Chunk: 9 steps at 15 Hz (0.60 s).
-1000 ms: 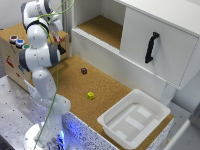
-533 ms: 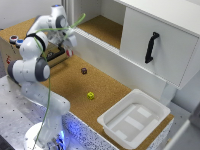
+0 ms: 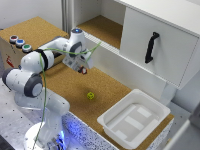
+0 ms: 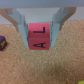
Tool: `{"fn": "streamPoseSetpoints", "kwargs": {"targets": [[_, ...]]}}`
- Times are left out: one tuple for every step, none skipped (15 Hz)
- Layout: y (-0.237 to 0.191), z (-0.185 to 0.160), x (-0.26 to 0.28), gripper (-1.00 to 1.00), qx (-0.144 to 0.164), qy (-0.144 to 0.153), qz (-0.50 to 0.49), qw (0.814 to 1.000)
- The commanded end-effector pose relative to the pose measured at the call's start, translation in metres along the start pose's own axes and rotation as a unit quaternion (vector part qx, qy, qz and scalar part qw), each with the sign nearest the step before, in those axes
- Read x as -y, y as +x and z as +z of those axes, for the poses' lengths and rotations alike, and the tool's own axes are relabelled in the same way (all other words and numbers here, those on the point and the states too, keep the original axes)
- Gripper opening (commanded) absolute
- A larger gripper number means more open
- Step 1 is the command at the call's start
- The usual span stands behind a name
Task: Place the pink object on the table
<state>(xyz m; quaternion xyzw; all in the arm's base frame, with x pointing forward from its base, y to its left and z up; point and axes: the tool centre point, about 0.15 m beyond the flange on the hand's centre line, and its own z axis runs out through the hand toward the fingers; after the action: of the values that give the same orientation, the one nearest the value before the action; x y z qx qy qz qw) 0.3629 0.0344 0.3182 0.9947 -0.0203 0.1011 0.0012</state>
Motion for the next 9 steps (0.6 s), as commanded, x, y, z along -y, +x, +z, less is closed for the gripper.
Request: {"fn": "streamPoseSetpoints", "kwargs": {"targets": [[0.048,0.068,-0.016,-1.0,0.038,0.045,-0.01,0.998],[0.049,0.078,-0.018,-1.0,0.044,0.047,-0.009,0.998],[0.051,0.086,-0.019,-1.0,0.049,0.053,-0.005,0.997],[0.055,0.09,-0.018,-1.0,0.048,0.057,-0.003,0.997],[0.057,0.093,-0.016,-1.0,0.048,0.055,-0.005,0.997],[0.061,0.099,-0.011,-1.0,0.051,0.056,-0.01,0.997],[0.064,0.104,-0.006,-1.0,0.052,0.058,-0.015,0.997],[0.066,0.11,-0.001,-1.0,0.053,0.059,-0.017,0.997],[0.068,0.114,0.002,-1.0,0.055,0.058,-0.016,0.997]]}}
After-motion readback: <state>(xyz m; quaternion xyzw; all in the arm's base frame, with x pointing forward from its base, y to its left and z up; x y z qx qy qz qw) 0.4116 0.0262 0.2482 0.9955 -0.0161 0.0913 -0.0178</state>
